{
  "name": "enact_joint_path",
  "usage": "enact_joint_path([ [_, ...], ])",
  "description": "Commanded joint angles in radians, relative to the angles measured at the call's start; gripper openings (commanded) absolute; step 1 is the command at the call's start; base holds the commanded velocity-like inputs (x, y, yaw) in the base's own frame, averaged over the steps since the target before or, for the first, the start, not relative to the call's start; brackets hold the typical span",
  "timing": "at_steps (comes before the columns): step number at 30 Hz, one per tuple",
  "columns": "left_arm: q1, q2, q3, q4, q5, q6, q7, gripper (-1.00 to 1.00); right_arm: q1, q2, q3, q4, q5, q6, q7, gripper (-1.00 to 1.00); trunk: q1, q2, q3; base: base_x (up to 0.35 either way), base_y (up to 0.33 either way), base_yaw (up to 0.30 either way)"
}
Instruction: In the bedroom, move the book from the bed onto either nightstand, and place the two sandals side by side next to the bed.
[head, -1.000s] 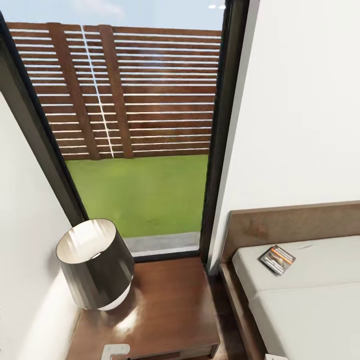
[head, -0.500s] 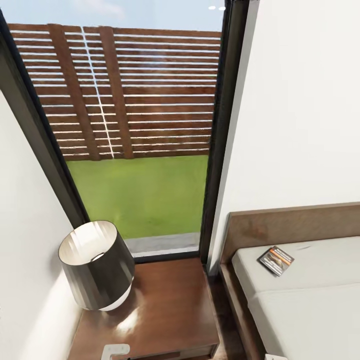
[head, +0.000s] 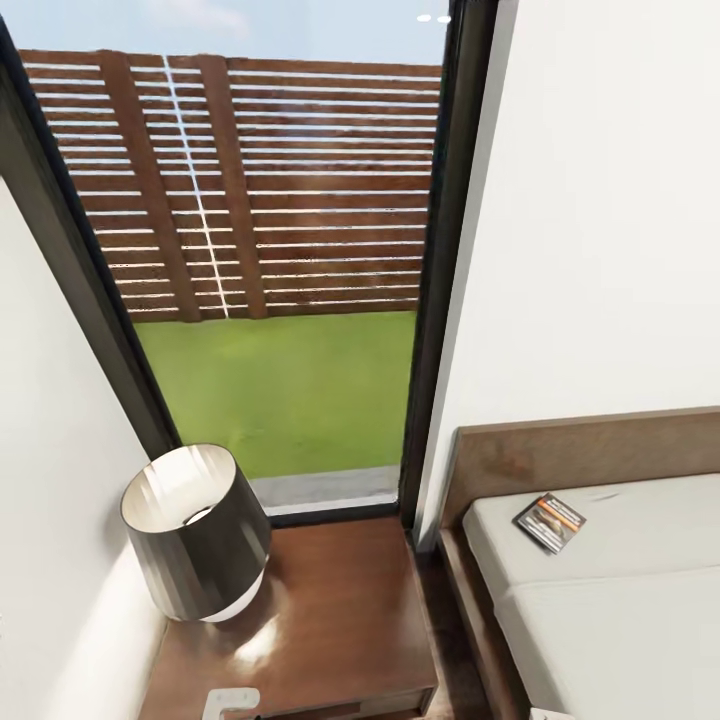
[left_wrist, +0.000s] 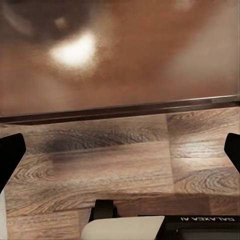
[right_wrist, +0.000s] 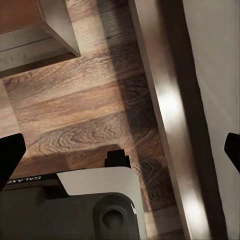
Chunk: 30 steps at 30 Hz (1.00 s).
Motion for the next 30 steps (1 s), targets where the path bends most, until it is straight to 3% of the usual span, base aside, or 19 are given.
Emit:
enact_joint_path([
  [1,0.000,0.000,0.009,0.000,-0.006,-0.002,-0.003,1.00,-0.001,-0.001,-0.009,0.003,0.010,-0.003,0.002,1.00,-0.004,0.006,0.002,0.000,0.000,0.000],
  [30,0.000,0.000,0.009,0.000,-0.006,-0.002,-0.003,1.00,-0.001,-0.001,-0.009,0.004,0.008,-0.003,0.002,1.00,-0.115,0.209,0.093,0.000,0.000,0.000],
])
